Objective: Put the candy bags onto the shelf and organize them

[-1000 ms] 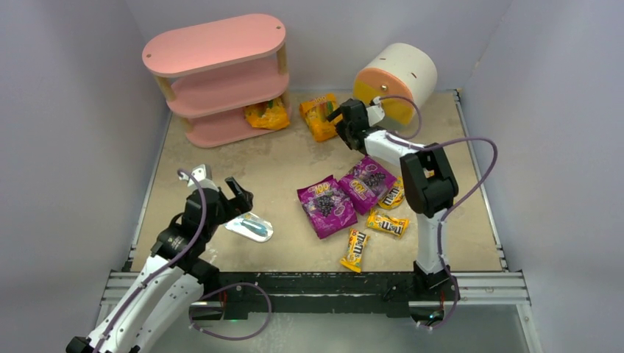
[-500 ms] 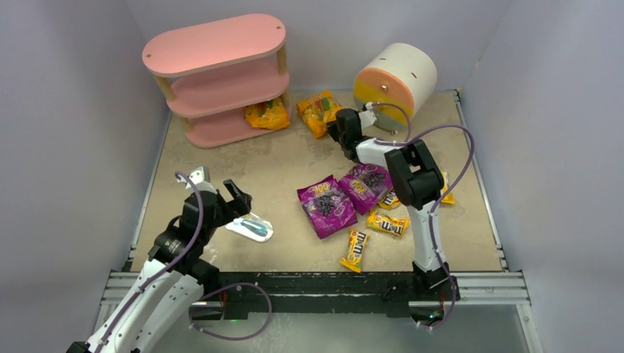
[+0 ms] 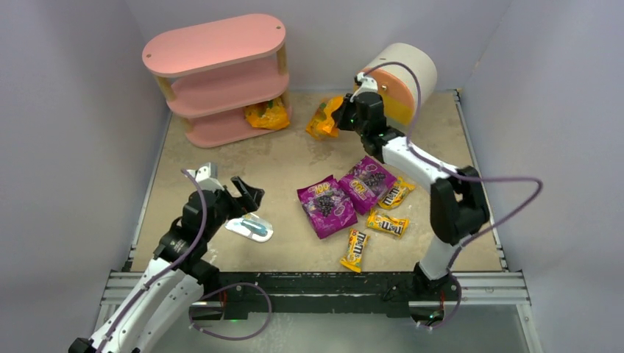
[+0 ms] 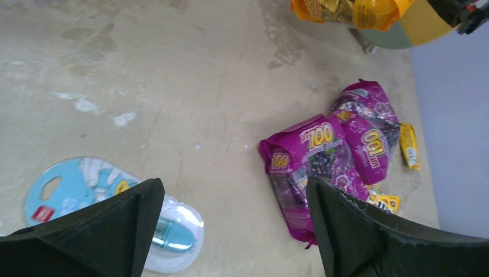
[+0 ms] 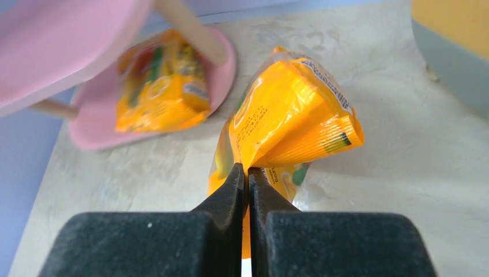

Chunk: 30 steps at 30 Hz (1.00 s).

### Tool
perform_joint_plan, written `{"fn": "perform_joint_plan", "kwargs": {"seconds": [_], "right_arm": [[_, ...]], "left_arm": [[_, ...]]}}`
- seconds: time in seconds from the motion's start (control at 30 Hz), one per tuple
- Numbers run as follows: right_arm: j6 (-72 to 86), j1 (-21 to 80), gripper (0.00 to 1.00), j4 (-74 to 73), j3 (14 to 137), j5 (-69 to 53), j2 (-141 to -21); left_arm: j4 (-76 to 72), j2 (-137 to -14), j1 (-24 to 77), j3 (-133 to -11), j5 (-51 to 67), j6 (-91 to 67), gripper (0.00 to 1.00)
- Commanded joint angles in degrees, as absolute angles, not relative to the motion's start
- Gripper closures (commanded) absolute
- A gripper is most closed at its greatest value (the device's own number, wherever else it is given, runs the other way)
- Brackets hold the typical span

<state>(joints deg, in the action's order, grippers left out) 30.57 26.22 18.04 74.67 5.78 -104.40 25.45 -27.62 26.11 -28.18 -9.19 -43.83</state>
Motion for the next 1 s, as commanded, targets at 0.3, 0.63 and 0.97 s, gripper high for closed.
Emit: {"fn": "perform_joint_plan", "kwargs": {"seconds": [0.3, 0.63, 0.97], "right_arm": [[8.35, 26.45, 1.0, -6.53, 79.44, -31.15, -73.28], [13.46, 27.63, 1.0, -1.57, 77.87, -52.88, -64.83], [24.11, 30.39, 1.0, 10.36, 77.12, -57.95, -64.82]], "left_arm": [[-41.66, -38.95, 25.69, -11.81, 12.44, -57.75, 0.0], [-70.69, -49.64, 25.66, -15.16, 25.14, -64.41, 0.0], [-83.54, -55.65, 25.75, -15.59, 30.1, -65.85, 0.0]]}}
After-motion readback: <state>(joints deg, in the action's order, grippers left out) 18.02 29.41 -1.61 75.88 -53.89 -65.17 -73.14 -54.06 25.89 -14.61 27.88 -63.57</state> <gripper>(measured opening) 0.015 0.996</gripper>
